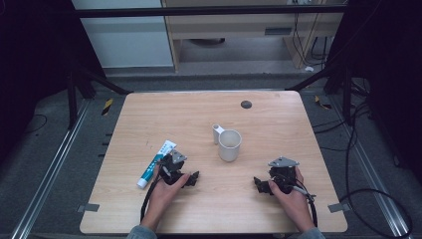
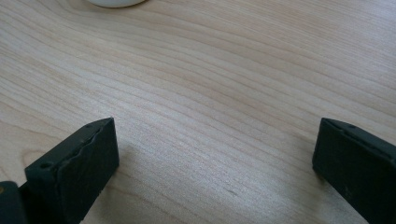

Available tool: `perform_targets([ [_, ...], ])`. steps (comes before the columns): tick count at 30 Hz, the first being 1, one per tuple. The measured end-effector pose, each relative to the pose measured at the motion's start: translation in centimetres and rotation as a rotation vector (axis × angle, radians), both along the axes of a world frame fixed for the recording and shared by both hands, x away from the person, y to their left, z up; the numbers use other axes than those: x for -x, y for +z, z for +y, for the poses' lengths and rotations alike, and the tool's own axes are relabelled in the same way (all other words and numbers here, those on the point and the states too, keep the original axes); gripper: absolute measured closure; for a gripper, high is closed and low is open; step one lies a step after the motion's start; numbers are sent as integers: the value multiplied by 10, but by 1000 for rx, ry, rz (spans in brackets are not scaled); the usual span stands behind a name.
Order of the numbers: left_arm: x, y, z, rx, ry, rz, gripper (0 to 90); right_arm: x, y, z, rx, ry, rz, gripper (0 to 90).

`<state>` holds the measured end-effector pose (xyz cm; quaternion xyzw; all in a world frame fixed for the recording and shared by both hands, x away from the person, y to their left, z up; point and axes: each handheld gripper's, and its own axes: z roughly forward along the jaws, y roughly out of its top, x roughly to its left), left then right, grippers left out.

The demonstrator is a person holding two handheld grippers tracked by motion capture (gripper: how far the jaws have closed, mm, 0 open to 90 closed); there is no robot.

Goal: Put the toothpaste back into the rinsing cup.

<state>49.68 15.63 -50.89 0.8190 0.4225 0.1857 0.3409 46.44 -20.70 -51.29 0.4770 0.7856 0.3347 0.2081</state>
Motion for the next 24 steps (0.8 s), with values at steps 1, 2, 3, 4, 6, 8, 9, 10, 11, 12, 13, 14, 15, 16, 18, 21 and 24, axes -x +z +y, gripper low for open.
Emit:
perform_targets([
  [1,0,0,0,0,0,0,13,0,0,0,0,0,0,6],
  [2,0,0,0,1,-1,-1,13,0,0,0,0,0,0,6],
  [3,0,0,0,2,-1,-1,13,0,0,0,0,1,0,6],
  [4,0,0,1,-2,-4,-1,15,0,0,0,0,0,1,6],
  [6,1,1,2,-3,-4,-2,28,0,0,0,-2,4,1,6],
  [8,2,3,3,-10,-10,3,49,1,0,0,-2,5,2,6],
  [9,2,6,5,-4,2,0,78,1,0,0,-2,7,2,6],
  [10,3,8,6,0,5,-3,78,1,0,0,-2,7,2,6],
  [11,3,10,8,0,6,-3,79,1,0,0,-2,7,2,6],
  [12,3,13,10,2,12,-8,79,1,0,0,-2,7,2,6],
  [13,3,16,12,-4,11,-9,79,1,0,0,-2,7,2,6],
  [14,3,16,12,-4,11,-9,80,1,0,0,-2,7,2,6],
  [15,4,20,14,-5,16,-10,80,1,0,0,-2,7,2,6],
  [16,5,27,18,3,32,-11,80,0,0,0,3,10,-2,6],
  [18,6,34,21,20,42,-15,80,0,0,0,3,11,-3,6],
  [21,4,42,25,2,39,-14,81,0,0,0,3,11,-2,6],
  [24,-1,53,30,-23,40,-19,84,0,0,0,3,11,-3,6],
])
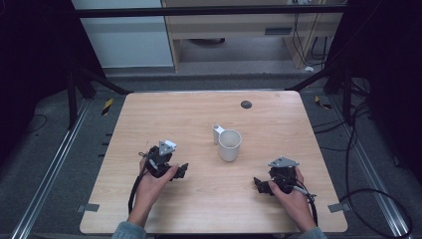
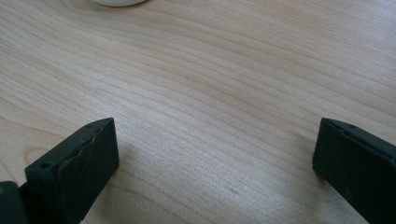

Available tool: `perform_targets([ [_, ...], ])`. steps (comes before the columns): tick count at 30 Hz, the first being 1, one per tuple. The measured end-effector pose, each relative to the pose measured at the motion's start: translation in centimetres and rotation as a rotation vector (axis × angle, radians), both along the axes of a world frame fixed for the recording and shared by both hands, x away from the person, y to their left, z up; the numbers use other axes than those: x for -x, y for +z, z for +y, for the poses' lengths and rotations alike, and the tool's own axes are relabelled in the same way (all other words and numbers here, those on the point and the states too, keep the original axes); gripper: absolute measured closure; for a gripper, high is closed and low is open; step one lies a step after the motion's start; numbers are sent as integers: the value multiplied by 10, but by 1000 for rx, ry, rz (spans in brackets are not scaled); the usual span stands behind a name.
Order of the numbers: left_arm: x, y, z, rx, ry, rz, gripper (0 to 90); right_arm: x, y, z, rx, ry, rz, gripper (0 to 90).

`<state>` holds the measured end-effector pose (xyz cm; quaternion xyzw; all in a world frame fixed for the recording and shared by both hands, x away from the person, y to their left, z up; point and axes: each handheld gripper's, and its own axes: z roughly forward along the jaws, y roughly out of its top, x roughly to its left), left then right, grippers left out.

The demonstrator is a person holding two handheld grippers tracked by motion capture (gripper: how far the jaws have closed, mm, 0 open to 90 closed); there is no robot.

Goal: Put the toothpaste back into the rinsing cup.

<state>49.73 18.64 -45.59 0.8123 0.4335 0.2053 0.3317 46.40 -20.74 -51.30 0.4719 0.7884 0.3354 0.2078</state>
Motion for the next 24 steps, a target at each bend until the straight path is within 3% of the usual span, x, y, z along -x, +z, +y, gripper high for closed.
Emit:
perform_targets([
  [4,-9,11,8,-9,18,17,85,0,0,0,0,0,0,6],
  [6,-15,16,11,-27,25,29,91,0,0,0,0,0,0,6],
  [7,-22,21,14,-59,37,35,91,0,0,0,0,0,0,6],
  [14,-37,33,23,-118,58,80,98,-1,0,0,-7,0,6,5],
  [20,-45,36,27,-147,71,104,98,-3,0,0,-1,17,4,6],
  [24,-51,36,30,-134,84,126,75,-2,0,0,-3,16,4,7],
])
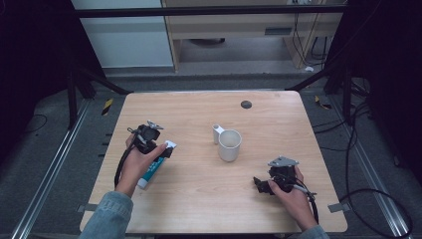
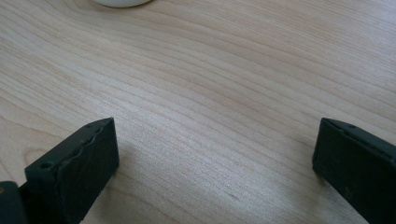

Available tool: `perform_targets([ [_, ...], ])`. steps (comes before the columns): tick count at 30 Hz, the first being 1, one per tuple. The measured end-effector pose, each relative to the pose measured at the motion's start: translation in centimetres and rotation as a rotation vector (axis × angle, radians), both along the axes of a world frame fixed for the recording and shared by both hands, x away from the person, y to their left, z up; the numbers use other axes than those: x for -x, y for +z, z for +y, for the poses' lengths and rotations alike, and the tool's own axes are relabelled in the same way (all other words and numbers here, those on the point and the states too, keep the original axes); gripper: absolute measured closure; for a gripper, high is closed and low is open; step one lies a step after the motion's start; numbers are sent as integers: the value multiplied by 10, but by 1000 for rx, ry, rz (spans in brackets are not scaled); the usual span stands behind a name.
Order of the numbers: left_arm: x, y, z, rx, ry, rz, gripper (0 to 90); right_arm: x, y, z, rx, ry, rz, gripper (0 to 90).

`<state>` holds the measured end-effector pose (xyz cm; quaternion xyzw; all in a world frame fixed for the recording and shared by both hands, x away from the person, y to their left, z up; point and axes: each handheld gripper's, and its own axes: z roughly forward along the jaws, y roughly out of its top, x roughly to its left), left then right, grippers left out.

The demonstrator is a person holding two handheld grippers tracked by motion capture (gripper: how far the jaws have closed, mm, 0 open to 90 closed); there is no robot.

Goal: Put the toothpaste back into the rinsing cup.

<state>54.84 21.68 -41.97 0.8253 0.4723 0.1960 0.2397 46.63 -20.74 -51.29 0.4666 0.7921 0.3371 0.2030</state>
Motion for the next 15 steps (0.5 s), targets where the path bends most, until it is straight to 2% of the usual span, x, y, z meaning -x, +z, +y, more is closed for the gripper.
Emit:
perform_targets([
  [3,-6,-1,1,-7,-1,26,71,1,0,0,-3,-3,2,7],
  [6,-8,-1,1,-29,-14,35,69,3,0,-1,1,-1,-1,7],
  [8,-10,0,5,-36,-5,37,69,5,0,-1,0,-1,0,7],
  [12,-12,6,12,-16,21,37,69,5,0,-2,0,2,0,7],
  [15,-13,10,16,1,39,53,77,4,0,-2,-3,6,2,7],
])
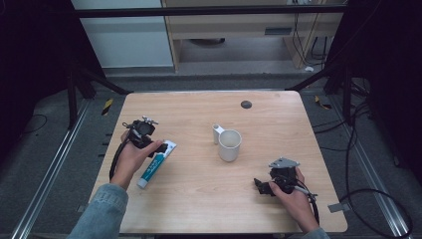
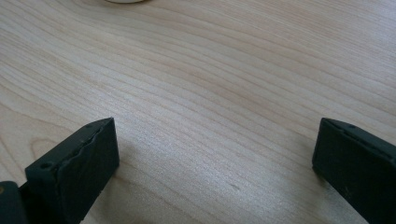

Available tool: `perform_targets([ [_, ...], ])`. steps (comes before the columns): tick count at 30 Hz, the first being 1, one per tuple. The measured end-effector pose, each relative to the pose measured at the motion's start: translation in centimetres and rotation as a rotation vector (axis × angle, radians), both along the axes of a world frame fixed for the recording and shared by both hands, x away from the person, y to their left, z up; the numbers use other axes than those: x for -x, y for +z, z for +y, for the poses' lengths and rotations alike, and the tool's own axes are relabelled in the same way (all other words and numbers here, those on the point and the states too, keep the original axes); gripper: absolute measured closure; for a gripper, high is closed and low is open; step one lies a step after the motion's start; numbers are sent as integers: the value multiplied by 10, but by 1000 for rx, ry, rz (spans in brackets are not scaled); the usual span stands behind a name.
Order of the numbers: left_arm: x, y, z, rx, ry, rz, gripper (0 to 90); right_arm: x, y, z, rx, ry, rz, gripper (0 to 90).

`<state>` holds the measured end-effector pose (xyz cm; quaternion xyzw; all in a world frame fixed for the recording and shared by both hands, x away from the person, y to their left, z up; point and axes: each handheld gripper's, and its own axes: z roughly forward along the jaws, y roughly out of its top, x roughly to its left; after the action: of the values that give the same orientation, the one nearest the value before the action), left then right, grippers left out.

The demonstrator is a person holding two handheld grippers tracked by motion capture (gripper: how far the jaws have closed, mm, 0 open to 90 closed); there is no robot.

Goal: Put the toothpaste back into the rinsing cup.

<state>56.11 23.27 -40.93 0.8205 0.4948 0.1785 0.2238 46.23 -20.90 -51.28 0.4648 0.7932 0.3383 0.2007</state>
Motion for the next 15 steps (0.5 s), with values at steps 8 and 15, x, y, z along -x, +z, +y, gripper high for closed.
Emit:
perform_targets([
  [8,-2,10,5,-9,9,1,115,0,0,0,0,1,-1,7],
  [15,-2,8,4,-28,-1,16,129,0,0,0,1,1,-1,7],
])
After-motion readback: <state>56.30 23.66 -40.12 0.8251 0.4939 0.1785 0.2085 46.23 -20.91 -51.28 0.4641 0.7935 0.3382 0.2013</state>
